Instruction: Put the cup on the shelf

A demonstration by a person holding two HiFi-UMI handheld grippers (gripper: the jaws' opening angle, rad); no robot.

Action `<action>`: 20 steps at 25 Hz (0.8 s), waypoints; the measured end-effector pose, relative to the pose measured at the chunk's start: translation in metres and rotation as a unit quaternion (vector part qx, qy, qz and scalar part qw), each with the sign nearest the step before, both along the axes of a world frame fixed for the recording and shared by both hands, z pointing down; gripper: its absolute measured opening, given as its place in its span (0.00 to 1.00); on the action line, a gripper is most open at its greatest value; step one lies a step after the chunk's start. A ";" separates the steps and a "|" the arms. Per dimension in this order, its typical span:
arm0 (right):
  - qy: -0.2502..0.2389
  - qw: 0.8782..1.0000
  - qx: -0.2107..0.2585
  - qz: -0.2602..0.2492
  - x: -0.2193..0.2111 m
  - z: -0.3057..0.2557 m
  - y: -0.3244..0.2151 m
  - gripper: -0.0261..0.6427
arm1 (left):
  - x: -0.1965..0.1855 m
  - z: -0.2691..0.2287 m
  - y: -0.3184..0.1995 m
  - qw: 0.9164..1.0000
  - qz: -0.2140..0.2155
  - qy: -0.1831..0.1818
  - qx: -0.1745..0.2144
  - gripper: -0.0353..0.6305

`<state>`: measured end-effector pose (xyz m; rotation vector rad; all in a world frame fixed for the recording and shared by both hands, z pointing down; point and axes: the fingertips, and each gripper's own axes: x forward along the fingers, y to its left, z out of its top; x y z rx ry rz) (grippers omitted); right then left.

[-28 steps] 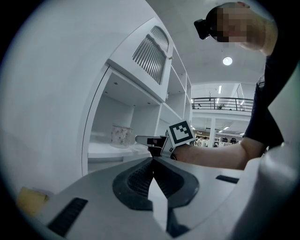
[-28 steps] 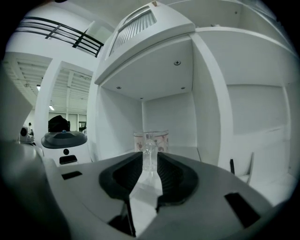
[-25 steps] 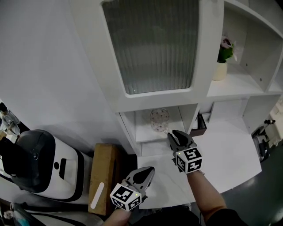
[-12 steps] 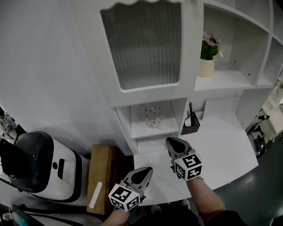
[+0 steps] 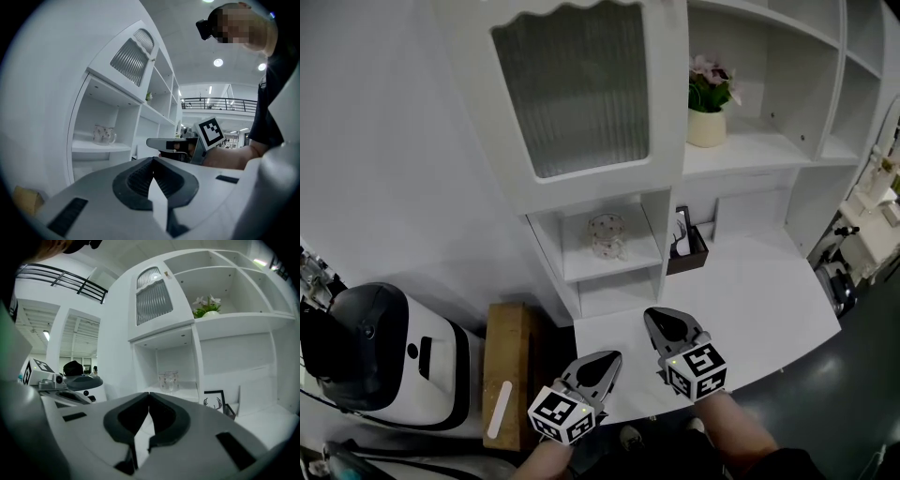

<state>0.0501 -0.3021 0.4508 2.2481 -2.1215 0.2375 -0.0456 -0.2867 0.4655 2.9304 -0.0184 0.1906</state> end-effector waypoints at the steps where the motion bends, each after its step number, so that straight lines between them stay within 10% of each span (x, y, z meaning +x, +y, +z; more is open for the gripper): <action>1: -0.001 1.000 0.000 -0.002 -0.002 0.000 0.005 0.05 | 0.001 -0.001 0.004 1.000 0.000 0.001 0.001 0.06; 20: -0.033 0.997 -0.002 -0.066 -0.025 -0.002 0.147 0.04 | -0.001 -0.004 0.124 0.998 -0.065 0.011 -0.010 0.06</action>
